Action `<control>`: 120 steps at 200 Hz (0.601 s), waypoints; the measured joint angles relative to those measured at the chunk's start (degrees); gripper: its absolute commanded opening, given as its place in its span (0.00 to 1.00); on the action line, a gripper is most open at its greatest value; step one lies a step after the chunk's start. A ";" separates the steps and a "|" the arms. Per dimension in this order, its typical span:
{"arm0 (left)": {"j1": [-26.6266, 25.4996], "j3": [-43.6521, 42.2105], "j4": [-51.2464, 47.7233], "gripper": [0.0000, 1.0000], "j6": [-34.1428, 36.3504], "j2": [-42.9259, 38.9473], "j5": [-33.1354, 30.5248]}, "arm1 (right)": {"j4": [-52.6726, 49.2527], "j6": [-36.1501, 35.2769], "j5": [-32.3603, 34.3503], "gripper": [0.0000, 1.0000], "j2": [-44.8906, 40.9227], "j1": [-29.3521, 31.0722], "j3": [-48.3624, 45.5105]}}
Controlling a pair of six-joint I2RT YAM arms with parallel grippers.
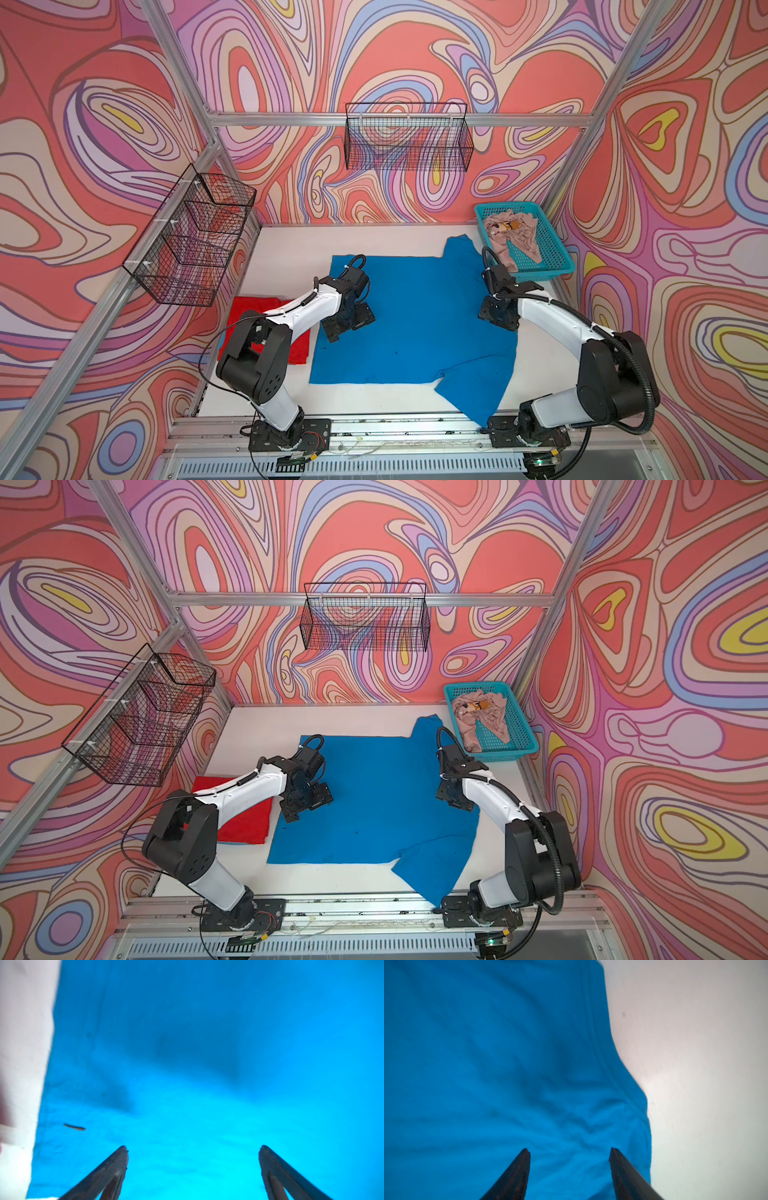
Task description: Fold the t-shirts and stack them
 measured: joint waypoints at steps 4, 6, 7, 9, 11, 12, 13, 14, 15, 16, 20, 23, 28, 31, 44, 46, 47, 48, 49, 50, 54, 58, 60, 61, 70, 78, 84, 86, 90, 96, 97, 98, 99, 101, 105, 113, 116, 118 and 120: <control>0.15 1.92 -0.50 1.00 0.55 0.00 -0.15 | 0.02 -0.48 -0.13 0.68 0.00 0.00 1.51; 0.24 2.58 -0.57 1.00 0.59 0.00 -0.31 | 0.15 -0.66 -0.15 0.68 0.00 0.00 2.08; 0.31 2.97 -0.59 1.00 0.63 0.00 -0.39 | 0.24 -0.72 -0.20 0.68 0.02 0.00 2.38; 0.50 4.09 -0.85 1.00 1.03 0.00 -0.46 | 0.26 -0.98 -0.35 0.69 0.07 0.00 3.34; 0.55 4.81 -1.03 1.00 1.22 0.00 -0.50 | 0.33 -1.18 -0.42 0.69 0.09 0.00 3.96; 0.61 5.20 -1.05 1.00 1.27 0.00 -0.59 | 0.33 -1.27 -0.44 0.69 0.11 0.00 4.35; 0.70 5.57 -1.09 1.00 1.31 0.00 -0.72 | 0.39 -1.38 -0.46 0.69 0.13 0.00 4.61; 0.81 5.92 -1.16 1.00 1.40 0.00 -0.83 | 0.50 -1.64 -0.52 0.69 0.22 0.00 5.27; 0.92 6.36 -1.25 1.00 1.57 0.02 -0.83 | 0.48 -1.66 -0.61 0.70 0.26 0.00 5.60; 0.98 6.71 -1.33 1.00 1.75 0.02 -0.83 | 0.50 -1.70 -0.66 0.70 0.33 0.00 5.90; 1.42 8.57 -1.46 1.00 2.21 0.07 -1.29 | 0.66 -2.14 -0.79 0.70 0.57 0.00 7.26; 1.79 9.66 -1.64 1.00 2.73 0.15 -1.40 | 0.76 -2.45 -1.03 0.71 1.01 0.00 8.63; 2.62 12.02 -1.99 1.00 3.32 0.42 -1.90 | 1.05 -3.04 -1.20 0.71 1.70 0.00 10.67; 3.06 13.16 -2.29 1.00 3.78 0.61 -1.90 | 1.14 -3.23 -1.46 0.72 2.16 0.00 11.65; 5.79 19.02 -3.34 1.00 5.60 2.36 -3.13 | 1.88 -4.61 -1.99 0.73 5.40 0.00 17.03; 6.14 19.80 -3.43 1.00 5.79 2.64 -3.32 | 1.95 -4.83 -1.92 0.73 6.12 0.00 18.12; 6.32 20.22 -3.50 1.00 5.88 2.86 -3.52 | 1.92 -4.92 -1.88 0.73 6.43 0.00 18.47; 6.78 21.03 -3.67 1.00 6.23 3.32 -3.87 | 1.92 -5.01 -1.92 0.73 6.69 0.00 18.80; 6.95 21.38 -3.72 1.00 6.36 3.50 -3.98 | 1.97 -5.11 -1.97 0.74 6.95 0.00 19.12; 7.13 21.77 -3.76 1.00 6.47 3.65 -4.07 | 2.05 -5.25 -1.95 0.74 7.48 0.00 19.85; 7.98 23.43 -3.85 1.00 7.21 4.61 -4.76 | 2.38 -5.62 -1.90 0.74 8.63 0.00 21.20; 8.79 24.83 -4.02 1.00 7.69 5.46 -5.14 | 2.51 -6.03 -1.84 0.74 10.05 0.00 22.86; 9.22 25.75 -4.11 1.00 8.13 6.16 -5.57 | 2.54 -6.29 -1.75 0.74 10.71 0.00 23.56; 9.42 26.10 -4.13 1.00 8.35 6.45 -5.73 | 2.49 -6.49 -1.79 0.75 11.39 0.00 24.26; 11.10 29.33 -4.70 1.00 9.81 9.14 -6.75 | 2.73 -7.43 -1.68 0.75 14.84 0.00 27.82; 12.31 31.93 -5.27 1.00 10.88 11.69 -7.72 | 2.80 -8.20 -1.55 0.76 17.84 0.00 30.75; 13.22 34.03 -5.81 1.00 11.69 13.97 -8.31 | 2.89 -8.87 -1.40 0.76 20.24 0.00 32.92; 13.53 34.93 -5.97 1.00 12.00 14.95 -8.46 | 2.93 -9.18 -1.33 0.76 21.16 0.00 33.75; 14.10 36.28 -6.19 1.00 12.59 16.57 -8.61 | 2.78 -9.55 -1.20 0.77 22.82 0.00 35.28; 14.73 37.90 -6.29 1.00 13.33 18.75 -8.98 | 2.58 -10.10 -0.98 0.77 24.94 0.00 37.16; 14.82 38.14 -6.32 1.00 13.42 19.04 -9.05 | 2.56 -10.21 -0.83 0.76 25.53 0.00 37.79; 14.97 38.51 -6.32 1.00 13.53 19.63 -9.18 | 2.54 -10.27 -0.79 0.77 25.83 0.00 38.05; 15.06 38.69 -6.29 1.00 13.62 19.91 -9.20 | 2.54 -10.34 -0.76 0.77 26.16 0.00 38.32; 15.26 39.08 -6.29 1.00 13.81 20.61 -9.29 | 2.54 -10.69 -0.72 0.78 27.15 0.00 39.15; 15.56 39.78 -6.43 0.99 14.25 21.77 -9.42 | 2.49 -10.95 -0.48 0.79 28.30 0.00 40.22; 16.26 41.09 -6.47 0.99 15.04 24.52 -9.42 | 2.69 -11.82 -0.22 0.82 30.88 -0.04 42.29; 16.48 41.48 -6.58 0.98 15.28 25.35 -9.46 | 2.58 -11.98 -0.04 0.82 31.78 -0.07 43.06; 16.61 41.77 -6.64 0.98 15.47 25.81 -9.46 | 2.51 -12.31 0.04 0.82 32.30 -0.11 43.50; 16.72 42.10 -6.71 0.98 15.67 26.43 -9.46 | 2.54 -12.46 0.07 0.82 32.81 -0.13 43.87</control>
